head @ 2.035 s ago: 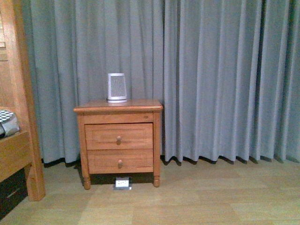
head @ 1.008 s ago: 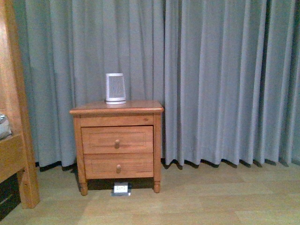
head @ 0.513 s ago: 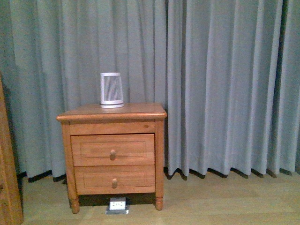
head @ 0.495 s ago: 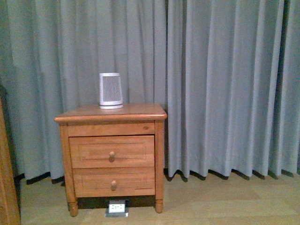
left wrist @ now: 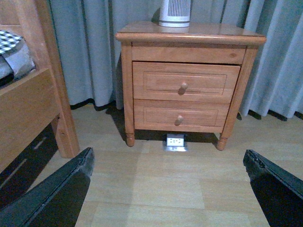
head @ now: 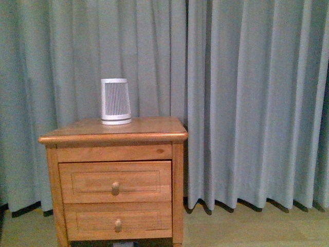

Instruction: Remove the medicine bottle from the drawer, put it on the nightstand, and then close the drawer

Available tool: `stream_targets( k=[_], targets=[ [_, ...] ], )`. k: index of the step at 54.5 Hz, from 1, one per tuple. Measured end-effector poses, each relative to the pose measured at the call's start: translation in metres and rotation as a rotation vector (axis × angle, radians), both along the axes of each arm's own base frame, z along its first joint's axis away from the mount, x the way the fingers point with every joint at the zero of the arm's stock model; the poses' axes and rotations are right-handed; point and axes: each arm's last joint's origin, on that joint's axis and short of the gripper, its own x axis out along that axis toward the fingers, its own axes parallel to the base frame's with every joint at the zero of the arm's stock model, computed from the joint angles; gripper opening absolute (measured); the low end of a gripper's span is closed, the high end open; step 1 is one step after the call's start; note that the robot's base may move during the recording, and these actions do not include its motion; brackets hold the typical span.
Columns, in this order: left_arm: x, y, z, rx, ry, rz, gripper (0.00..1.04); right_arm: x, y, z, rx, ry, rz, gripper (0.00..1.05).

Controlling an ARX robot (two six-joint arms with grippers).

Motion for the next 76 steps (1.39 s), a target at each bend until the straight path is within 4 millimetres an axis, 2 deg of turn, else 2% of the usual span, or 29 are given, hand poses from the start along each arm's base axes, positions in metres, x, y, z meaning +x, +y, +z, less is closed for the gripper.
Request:
stream_targets(
  k=[21,25,30,36,43,50,55,56,61,67,70,76],
  targets=[
    [0.0,0.0,0.0,0.0,0.001,-0.001,0.98,0.0,0.0,0.0,0.0,0.0,-0.001,0.98],
    [0.001,0.0,-0.001,-0.06,0.104,-0.029,0.98,0.0,0.0,0.0,0.0,0.0,-0.001,0.98],
    [0.013,0.002,-0.004,-0.125,0.219,-0.026,0.98,0.0,0.0,0.0,0.0,0.0,0.0,0.98],
    [0.034,0.005,0.006,-0.133,0.205,-0.011,0.98,0.0,0.0,0.0,0.0,0.0,0.0,0.98],
    [0.072,0.008,0.025,-0.13,0.154,-0.01,0.98,0.0,0.0,0.0,0.0,0.0,0.0,0.98],
    [0.122,0.008,0.031,-0.112,0.135,0.005,0.98,0.0,0.0,0.0,0.0,0.0,0.0,0.98],
    [0.167,0.002,0.031,-0.094,0.146,0.008,0.98,0.0,0.0,0.0,0.0,0.0,0.0,0.98],
    [0.181,-0.001,0.03,-0.091,0.15,0.009,0.98,0.0,0.0,0.0,0.0,0.0,0.0,0.98],
    [0.227,-0.013,0.027,-0.081,0.159,0.013,0.98,0.0,0.0,0.0,0.0,0.0,0.0,0.98],
    [0.275,-0.031,0.02,-0.068,0.159,-0.001,0.98,0.0,0.0,0.0,0.0,0.0,0.0,0.98],
    [0.303,-0.043,0.01,-0.059,0.17,-0.02,0.98,0.0,0.0,0.0,0.0,0.0,0.0,0.98],
    [0.346,-0.063,-0.013,-0.039,0.19,-0.05,0.98,0.0,0.0,0.0,0.0,0.0,0.0,0.98]
  ],
)
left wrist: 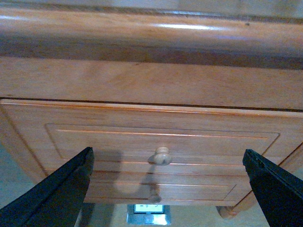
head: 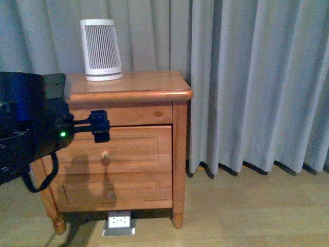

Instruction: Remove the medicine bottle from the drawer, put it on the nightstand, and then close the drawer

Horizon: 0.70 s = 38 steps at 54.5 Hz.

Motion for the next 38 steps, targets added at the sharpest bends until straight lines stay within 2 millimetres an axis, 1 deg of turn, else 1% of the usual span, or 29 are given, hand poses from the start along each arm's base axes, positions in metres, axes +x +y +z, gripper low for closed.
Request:
stream_targets(
  k=[2,6,11,17,29,38],
  targets=[
    [0.011,-0.005,-0.008,0.009,0.006,-0.01,0.98,0.0,0.0,0.0,0.0,0.0,0.0,0.98],
    [0.023,-0.01,-0.022,0.023,0.018,-0.02,0.98,0.0,0.0,0.0,0.0,0.0,0.0,0.98],
    [0.04,-0.016,-0.046,0.032,0.051,-0.023,0.98,0.0,0.0,0.0,0.0,0.0,0.0,0.98],
    [0.051,-0.018,-0.067,0.017,0.083,-0.015,0.98,0.0,0.0,0.0,0.0,0.0,0.0,0.98],
    [0.067,-0.022,-0.087,-0.025,0.096,0.0,0.98,0.0,0.0,0.0,0.0,0.0,0.0,0.98],
    [0.076,-0.026,-0.096,-0.027,0.096,-0.003,0.98,0.0,0.0,0.0,0.0,0.0,0.0,0.98]
  ],
)
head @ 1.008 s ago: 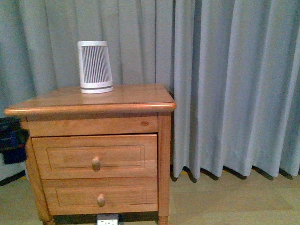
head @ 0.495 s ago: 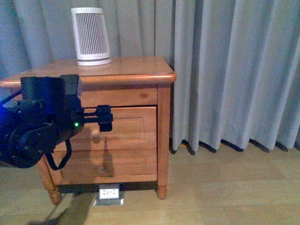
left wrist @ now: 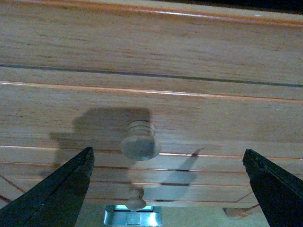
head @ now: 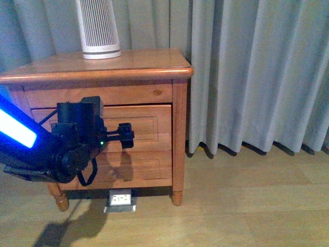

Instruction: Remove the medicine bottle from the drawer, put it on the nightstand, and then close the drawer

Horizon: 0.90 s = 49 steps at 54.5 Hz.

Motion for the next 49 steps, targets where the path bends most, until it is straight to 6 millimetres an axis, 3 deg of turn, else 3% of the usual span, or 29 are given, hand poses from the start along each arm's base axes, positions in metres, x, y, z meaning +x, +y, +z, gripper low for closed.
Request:
stream_targets(
  k=[10,44,49],
  targets=[
    [0.006,-0.0009,-0.0051,0.023,-0.009,0.0,0.97,0.0,0.0,0.0,0.0,0.0,0.0,0.98],
    [0.0084,0.0048,-0.0053,0.068,-0.031,0.016,0.03,0.0,0.0,0.0,0.0,0.0,0.0,0.98],
    [0.0084,0.0042,-0.005,0.068,-0.035,0.009,0.03,0.0,0.0,0.0,0.0,0.0,0.0,0.98]
  ],
)
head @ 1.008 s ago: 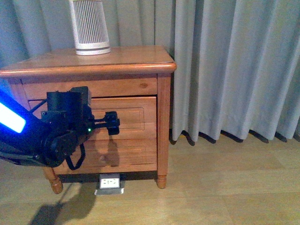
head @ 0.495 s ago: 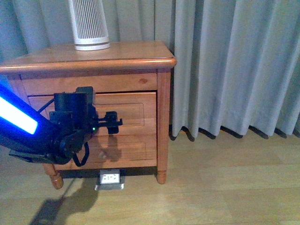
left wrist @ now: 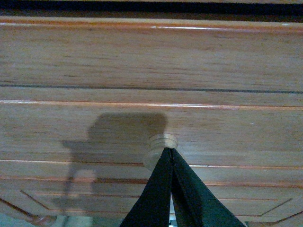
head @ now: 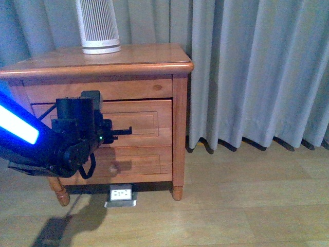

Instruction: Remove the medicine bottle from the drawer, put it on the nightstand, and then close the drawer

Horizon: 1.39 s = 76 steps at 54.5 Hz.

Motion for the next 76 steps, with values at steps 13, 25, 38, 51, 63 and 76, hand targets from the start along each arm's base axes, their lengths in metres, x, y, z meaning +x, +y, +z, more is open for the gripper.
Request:
stream_targets(
  k=[13,25,38,51,63,76],
  targets=[
    [-0.001,-0.001,-0.003,-0.002,0.006,-0.021,0.03,0.0,0.0,0.0,0.0,0.0,0.0,0.98],
    [-0.002,-0.004,-0.003,0.006,0.006,-0.036,0.32,0.0,0.0,0.0,0.0,0.0,0.0,0.98],
    [-0.003,-0.011,-0.003,0.009,-0.001,-0.064,0.68,0.0,0.0,0.0,0.0,0.0,0.0,0.98],
    [-0.003,-0.016,-0.002,0.02,-0.009,-0.08,0.99,0.0,0.0,0.0,0.0,0.0,0.0,0.98],
    [-0.005,-0.014,-0.004,0.047,-0.019,-0.07,0.98,0.0,0.0,0.0,0.0,0.0,0.0,0.98],
    [-0.006,0.031,-0.013,0.074,-0.004,0.046,0.98,0.0,0.0,0.0,0.0,0.0,0.0,0.98]
  ],
)
